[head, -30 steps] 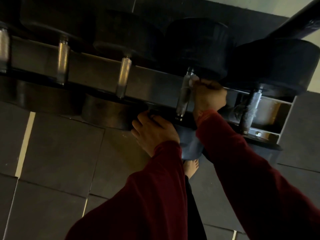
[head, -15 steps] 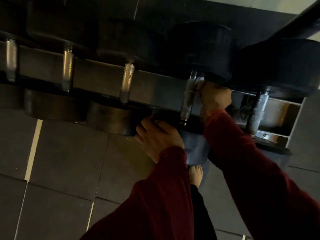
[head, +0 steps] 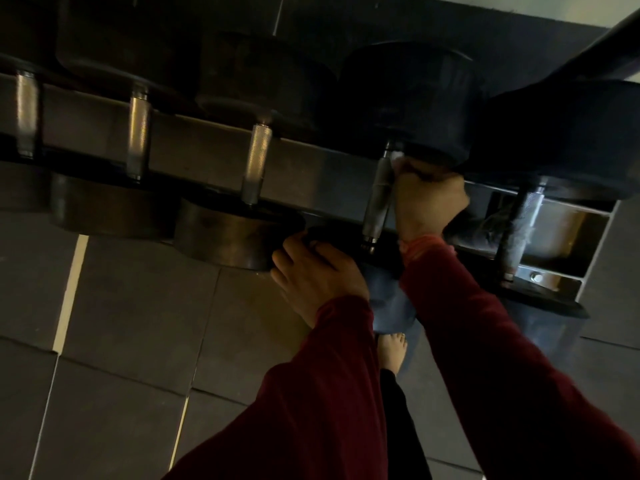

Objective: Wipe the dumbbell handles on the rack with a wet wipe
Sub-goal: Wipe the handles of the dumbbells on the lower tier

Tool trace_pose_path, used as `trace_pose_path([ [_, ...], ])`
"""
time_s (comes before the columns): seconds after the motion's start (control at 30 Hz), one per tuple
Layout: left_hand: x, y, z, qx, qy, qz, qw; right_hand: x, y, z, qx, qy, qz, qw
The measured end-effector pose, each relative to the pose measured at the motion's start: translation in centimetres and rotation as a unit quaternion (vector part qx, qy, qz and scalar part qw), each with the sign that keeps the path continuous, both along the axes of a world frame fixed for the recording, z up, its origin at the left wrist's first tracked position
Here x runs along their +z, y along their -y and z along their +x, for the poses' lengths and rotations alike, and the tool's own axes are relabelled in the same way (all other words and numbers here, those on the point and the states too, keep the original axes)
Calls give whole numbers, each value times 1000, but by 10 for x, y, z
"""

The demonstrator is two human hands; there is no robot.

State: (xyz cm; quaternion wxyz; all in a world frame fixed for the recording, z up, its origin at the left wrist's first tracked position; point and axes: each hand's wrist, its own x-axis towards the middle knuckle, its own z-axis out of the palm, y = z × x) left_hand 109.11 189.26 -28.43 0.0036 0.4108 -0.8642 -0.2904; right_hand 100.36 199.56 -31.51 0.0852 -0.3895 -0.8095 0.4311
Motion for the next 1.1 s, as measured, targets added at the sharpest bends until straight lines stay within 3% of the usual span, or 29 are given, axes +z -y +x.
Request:
trace_pose_path([
  [0.13, -2, 0, 0, 5, -1, 3, 1000, -4, 10, 1, 58, -46, 142, 987],
  [0.27, -2, 0, 0, 8, 0, -3, 1000, -7, 9, 4, 135, -81, 225, 962],
  [0.43, 2, -1, -1, 10, 0, 0, 1000, -6, 8, 9, 218, -74, 260, 938],
  [0.53, 2, -2, -1, 11, 0, -3, 1000, -10, 11, 6, 295, -64, 307, 903],
  [0.67, 2, -1, -1, 13, 4, 5, 1000, -7, 11, 6, 333, -47, 313, 888],
  [0.83, 1, -1, -1, 18, 0, 8, 1000, -5, 1, 20, 319, -62, 297, 898],
  [0.9, 2, -1, -1, 19, -1, 7, 1000, -9, 2, 18, 347, -37, 322, 880],
  [1.0, 3, -2, -1, 19, -4, 7, 1000, -14, -1, 15, 446, 17, 361, 819],
  [1.07, 2, -2, -1, 23, -7, 7, 1000, -15, -12, 16, 473, 4, 343, 811],
  [1.1, 2, -2, -1, 23, -7, 7, 1000, -15, -19, 17, 467, -22, 316, 826],
])
